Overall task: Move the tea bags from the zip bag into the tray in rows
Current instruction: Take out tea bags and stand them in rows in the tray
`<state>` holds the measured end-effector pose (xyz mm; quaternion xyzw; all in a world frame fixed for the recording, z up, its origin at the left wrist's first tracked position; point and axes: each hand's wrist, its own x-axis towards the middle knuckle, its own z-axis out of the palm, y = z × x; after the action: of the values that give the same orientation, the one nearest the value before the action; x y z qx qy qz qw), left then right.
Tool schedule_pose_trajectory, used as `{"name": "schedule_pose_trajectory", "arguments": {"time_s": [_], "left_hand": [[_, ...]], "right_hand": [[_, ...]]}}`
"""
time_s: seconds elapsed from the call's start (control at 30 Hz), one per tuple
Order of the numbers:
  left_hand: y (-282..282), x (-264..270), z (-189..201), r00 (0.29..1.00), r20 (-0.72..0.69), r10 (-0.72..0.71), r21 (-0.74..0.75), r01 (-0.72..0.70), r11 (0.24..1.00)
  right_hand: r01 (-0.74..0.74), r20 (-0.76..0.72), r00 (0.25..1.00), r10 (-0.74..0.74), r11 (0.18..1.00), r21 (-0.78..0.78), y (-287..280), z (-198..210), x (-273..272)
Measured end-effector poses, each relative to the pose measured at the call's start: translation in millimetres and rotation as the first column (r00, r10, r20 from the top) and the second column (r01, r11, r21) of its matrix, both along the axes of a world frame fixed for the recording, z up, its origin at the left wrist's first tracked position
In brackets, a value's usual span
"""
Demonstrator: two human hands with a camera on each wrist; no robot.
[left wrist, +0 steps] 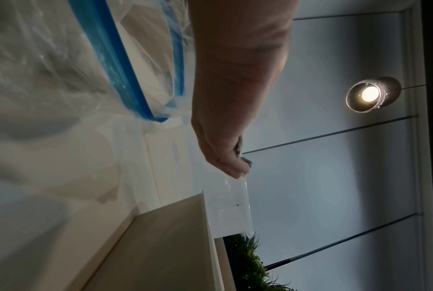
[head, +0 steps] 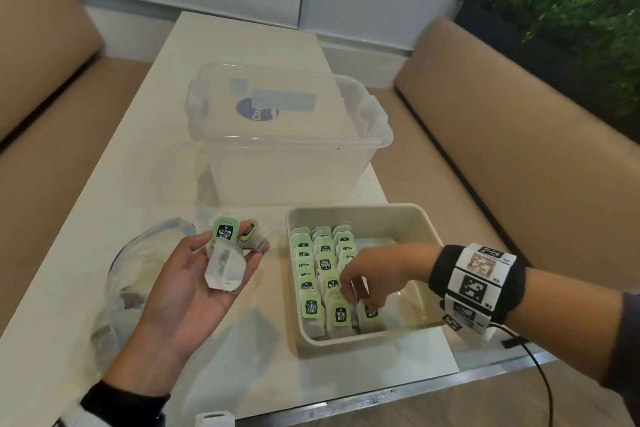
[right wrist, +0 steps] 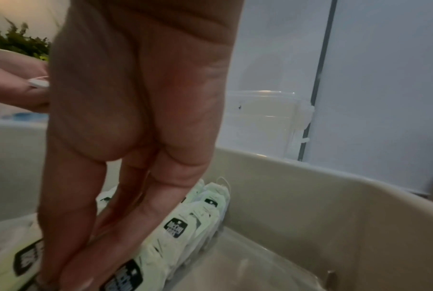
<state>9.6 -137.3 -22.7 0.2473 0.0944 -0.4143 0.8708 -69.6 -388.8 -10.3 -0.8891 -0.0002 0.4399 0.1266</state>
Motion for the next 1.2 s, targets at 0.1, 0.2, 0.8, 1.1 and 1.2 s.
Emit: {"name": "schedule_pose_trajectory", "arguments": {"time_s": [0.1, 0.2, 0.8, 1.1, 1.2], "left_hand": [[0.0, -0.6, 0.4, 1.000, 0.010, 0.015, -0.001, -0.015, 1.000], [-1.5, -1.5, 2.3, 1.000, 0.013, 0.023, 0.010, -0.023, 1.000], [0.1, -4.7, 4.0, 1.000, 0.017, -0.005, -0.020, 0.006, 1.000], [-5.3, -10.8, 8.8, 0.997, 0.026, -0.067, -0.054, 0.069, 0.996], [-5.6, -12.7, 8.1, 0.996, 0.048, -0.076, -0.048, 0.079, 0.996]], "right_hand": [[-0.022, 0.034, 0.999, 0.023, 0.999, -0.048, 1.1, -4.1, -0.5], [0.016, 0.045, 0.999, -0.014, 0.998, -0.055, 3.2, -5.0, 1.2], [0.067, 0.234, 0.972, -0.038, 0.990, -0.120, 0.2, 11.0, 15.9], [0.112, 0.265, 0.958, -0.112, 0.994, 0.015, 0.1, 51.5, 10.3], [0.091, -0.084, 0.993, -0.088, 0.996, 0.026, 10.9, 50.3, -5.3]]}}
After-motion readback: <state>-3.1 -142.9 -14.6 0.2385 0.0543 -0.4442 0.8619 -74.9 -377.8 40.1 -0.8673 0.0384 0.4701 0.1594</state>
